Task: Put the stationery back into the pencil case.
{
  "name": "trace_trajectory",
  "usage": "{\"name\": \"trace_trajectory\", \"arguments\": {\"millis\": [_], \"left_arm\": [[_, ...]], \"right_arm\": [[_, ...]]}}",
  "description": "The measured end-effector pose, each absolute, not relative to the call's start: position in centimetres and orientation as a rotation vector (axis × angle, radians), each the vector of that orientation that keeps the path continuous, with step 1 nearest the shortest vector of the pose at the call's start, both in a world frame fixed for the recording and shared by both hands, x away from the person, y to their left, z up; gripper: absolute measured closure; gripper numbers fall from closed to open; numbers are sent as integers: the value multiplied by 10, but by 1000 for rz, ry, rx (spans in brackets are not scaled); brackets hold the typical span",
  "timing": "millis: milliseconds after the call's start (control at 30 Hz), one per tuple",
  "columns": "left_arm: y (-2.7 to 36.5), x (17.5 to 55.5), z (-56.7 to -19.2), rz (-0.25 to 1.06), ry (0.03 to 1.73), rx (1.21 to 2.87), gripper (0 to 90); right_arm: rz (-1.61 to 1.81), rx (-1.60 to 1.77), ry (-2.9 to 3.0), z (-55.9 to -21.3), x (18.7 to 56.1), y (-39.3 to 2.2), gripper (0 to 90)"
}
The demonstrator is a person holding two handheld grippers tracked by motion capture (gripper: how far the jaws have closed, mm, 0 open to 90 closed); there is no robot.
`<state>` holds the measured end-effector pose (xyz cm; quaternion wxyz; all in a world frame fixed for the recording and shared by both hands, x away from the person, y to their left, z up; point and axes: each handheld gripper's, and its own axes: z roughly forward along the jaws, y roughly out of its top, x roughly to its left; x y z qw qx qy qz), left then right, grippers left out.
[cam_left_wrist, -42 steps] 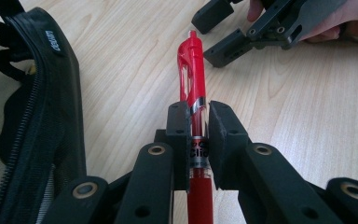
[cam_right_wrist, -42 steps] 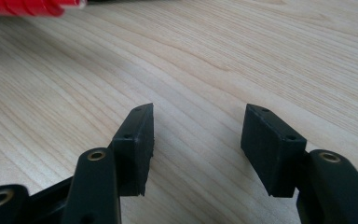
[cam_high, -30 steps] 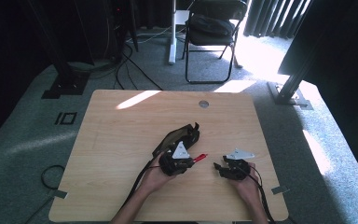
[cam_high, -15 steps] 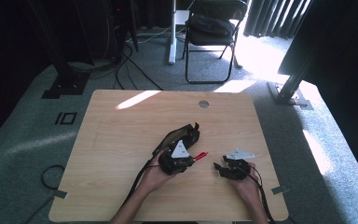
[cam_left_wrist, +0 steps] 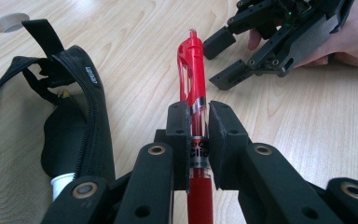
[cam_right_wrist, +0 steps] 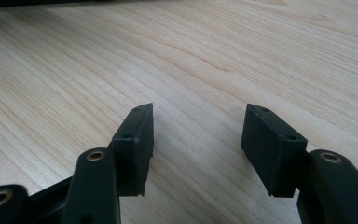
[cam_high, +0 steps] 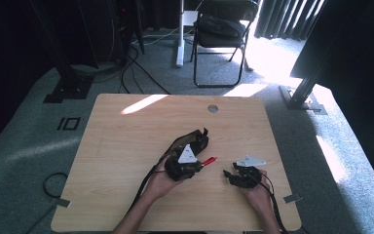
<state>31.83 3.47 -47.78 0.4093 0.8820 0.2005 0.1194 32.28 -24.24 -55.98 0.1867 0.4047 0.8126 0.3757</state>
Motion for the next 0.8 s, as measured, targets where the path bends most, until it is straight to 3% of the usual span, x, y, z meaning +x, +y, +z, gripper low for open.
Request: {"name": "trace_trajectory", "arguments": {"millis": [800], "left_arm": [[43,324,-464,314,508,2199,796]], "right_arm": [[1061,1137,2287,-560,323,-242,431]]}}
